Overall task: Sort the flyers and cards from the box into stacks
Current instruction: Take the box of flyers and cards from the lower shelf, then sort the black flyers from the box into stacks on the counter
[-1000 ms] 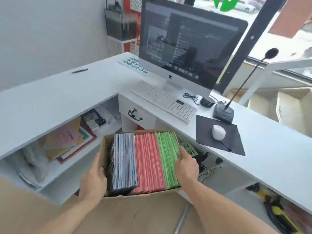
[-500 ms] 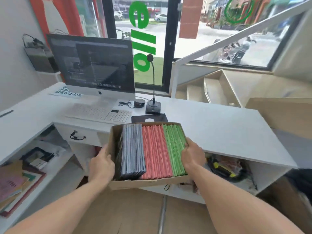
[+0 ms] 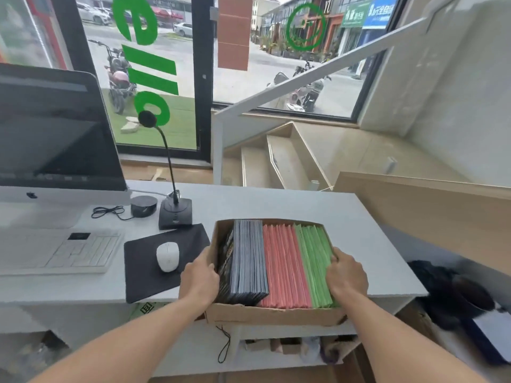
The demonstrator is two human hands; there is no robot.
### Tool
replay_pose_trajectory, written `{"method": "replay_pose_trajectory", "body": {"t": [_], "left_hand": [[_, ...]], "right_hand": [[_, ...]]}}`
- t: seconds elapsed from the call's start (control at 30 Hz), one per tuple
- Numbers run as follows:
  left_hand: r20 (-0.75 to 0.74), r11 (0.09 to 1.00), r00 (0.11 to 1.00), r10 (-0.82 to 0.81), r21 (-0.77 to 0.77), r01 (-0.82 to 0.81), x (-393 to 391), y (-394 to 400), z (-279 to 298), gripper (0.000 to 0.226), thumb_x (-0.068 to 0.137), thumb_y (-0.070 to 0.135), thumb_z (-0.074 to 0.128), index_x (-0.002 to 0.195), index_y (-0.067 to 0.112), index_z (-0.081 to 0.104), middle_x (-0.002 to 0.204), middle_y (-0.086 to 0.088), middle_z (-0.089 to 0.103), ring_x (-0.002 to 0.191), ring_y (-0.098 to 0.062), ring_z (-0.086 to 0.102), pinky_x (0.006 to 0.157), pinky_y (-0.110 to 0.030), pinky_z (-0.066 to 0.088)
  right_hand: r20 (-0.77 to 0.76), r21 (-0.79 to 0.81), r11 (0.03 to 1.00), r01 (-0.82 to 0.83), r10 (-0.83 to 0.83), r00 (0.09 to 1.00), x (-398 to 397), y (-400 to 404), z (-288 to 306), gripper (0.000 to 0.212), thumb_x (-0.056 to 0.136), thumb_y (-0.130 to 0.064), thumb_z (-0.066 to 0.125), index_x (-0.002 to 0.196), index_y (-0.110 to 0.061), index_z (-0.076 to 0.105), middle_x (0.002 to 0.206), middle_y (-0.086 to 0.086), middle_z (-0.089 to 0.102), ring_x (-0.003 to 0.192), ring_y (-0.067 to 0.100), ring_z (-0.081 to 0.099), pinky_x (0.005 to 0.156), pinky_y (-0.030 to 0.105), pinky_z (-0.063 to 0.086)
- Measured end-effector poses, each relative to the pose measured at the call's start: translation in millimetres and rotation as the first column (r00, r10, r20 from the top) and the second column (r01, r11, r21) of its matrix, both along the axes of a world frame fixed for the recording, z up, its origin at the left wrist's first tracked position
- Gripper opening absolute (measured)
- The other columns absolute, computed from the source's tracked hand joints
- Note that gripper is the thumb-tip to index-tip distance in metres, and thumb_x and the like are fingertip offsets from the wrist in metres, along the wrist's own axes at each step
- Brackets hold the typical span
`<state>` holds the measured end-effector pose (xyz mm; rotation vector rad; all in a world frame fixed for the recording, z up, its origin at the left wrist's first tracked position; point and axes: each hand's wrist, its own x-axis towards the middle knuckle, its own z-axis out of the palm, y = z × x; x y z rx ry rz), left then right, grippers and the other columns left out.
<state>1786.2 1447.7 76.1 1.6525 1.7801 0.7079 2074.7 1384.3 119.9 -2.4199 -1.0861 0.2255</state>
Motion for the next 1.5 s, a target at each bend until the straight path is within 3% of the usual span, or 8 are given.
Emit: {"method": "replay_pose_trajectory", "body": {"t": [0.17, 0.37, 0.6, 0.73, 0.87, 1.0, 1.23, 1.5], "left_hand": [[0.021, 0.998, 0.999, -0.045, -0.047, 0.046, 32, 55, -10, 0.036, 0.097, 0.011, 0.045, 0.124, 0.031, 0.057, 0.091, -0.005, 0.069, 0.086, -0.030, 0.062, 0.079, -0.042, 0.054], [0.016, 0.998, 1.000, -0.007, -0.061, 0.008, 59, 94, -15, 0.037, 0.100, 0.012, 0.046, 0.134, 0.024, 0.053, 0.091, -0.003, 0.058, 0.086, -0.027, 0.052, 0.076, -0.032, 0.041], [0.088, 0.973, 0.976, 0.198, -0.141, -0.185, 77, 127, -17, 0.048, 0.094, 0.014, 0.050, 0.139, 0.032, 0.047, 0.110, -0.007, 0.072, 0.099, -0.033, 0.065, 0.083, -0.046, 0.057], [0.074, 0.951, 0.955, 0.288, -0.135, -0.276, 88, 157, -6, 0.055, 0.096, 0.016, 0.055, 0.145, 0.030, 0.034, 0.134, -0.006, 0.063, 0.117, -0.033, 0.061, 0.092, -0.040, 0.049], [0.034, 0.938, 0.938, 0.346, -0.030, -0.345, 88, 196, 3, 0.066, 0.101, 0.018, 0.052, 0.158, 0.023, 0.020, 0.164, -0.002, 0.028, 0.150, -0.024, 0.029, 0.121, -0.044, 0.029], [-0.085, 0.915, 0.911, 0.403, 0.011, -0.404, 83, 217, -9, 0.058, 0.105, 0.019, 0.035, 0.160, 0.017, 0.017, 0.169, -0.001, 0.015, 0.156, -0.016, 0.005, 0.127, -0.039, 0.011], [-0.174, 0.768, 0.748, 0.640, 0.103, -0.632, 108, 218, -30, 0.052, 0.104, 0.020, 0.033, 0.155, 0.013, 0.032, 0.161, -0.004, 0.032, 0.151, -0.022, 0.017, 0.122, -0.044, 0.025], [-0.127, 0.619, 0.606, 0.785, 0.137, -0.773, 135, 228, -23, 0.056, 0.099, 0.012, 0.041, 0.154, 0.014, 0.032, 0.158, -0.006, 0.039, 0.151, -0.027, 0.023, 0.120, -0.053, 0.028]], "right_hand": [[0.012, -0.036, 0.998, 0.056, -0.055, 0.998, 27, 46, -2, 0.039, 0.101, -0.008, 0.037, 0.113, -0.028, 0.068, 0.084, -0.002, 0.065, 0.065, 0.017, 0.049, 0.060, 0.030, 0.042], [0.047, -0.112, 0.993, 0.037, -0.032, 0.998, 56, 106, -4, 0.034, 0.098, -0.007, 0.039, 0.109, -0.023, 0.068, 0.075, -0.002, 0.057, 0.066, 0.022, 0.050, 0.067, 0.037, 0.048], [0.041, -0.108, 0.986, -0.127, 0.133, 0.990, 81, 207, -7, 0.031, 0.099, -0.013, 0.043, 0.115, -0.024, 0.067, 0.098, 0.006, 0.071, 0.076, 0.028, 0.052, 0.072, 0.035, 0.047], [0.034, -0.122, 0.942, -0.312, 0.319, 0.947, 87, 273, -8, 0.033, 0.101, -0.019, 0.043, 0.121, -0.030, 0.067, 0.109, 0.006, 0.072, 0.089, 0.031, 0.060, 0.078, 0.036, 0.048], [-0.002, -0.120, 0.860, -0.495, 0.499, 0.867, 83, 334, -13, 0.040, 0.104, -0.023, 0.039, 0.132, -0.042, 0.061, 0.116, 0.001, 0.072, 0.093, 0.027, 0.063, 0.078, 0.034, 0.048], [-0.053, -0.116, 0.789, -0.603, 0.601, 0.797, 68, 387, -29, 0.039, 0.105, -0.025, 0.038, 0.128, -0.044, 0.063, 0.109, -0.003, 0.073, 0.081, 0.021, 0.062, 0.076, 0.037, 0.056], [-0.043, -0.120, 0.682, -0.722, 0.722, 0.690, 33, 465, -40, 0.040, 0.105, -0.025, 0.043, 0.130, -0.052, 0.061, 0.114, -0.007, 0.074, 0.089, 0.019, 0.065, 0.073, 0.031, 0.052], [-0.077, -0.099, 0.678, -0.729, 0.725, 0.684, 6, 498, -56, 0.056, 0.105, -0.009, 0.032, 0.137, -0.047, 0.057, 0.131, 0.001, 0.068, 0.103, 0.029, 0.065, 0.082, 0.035, 0.052]]}}
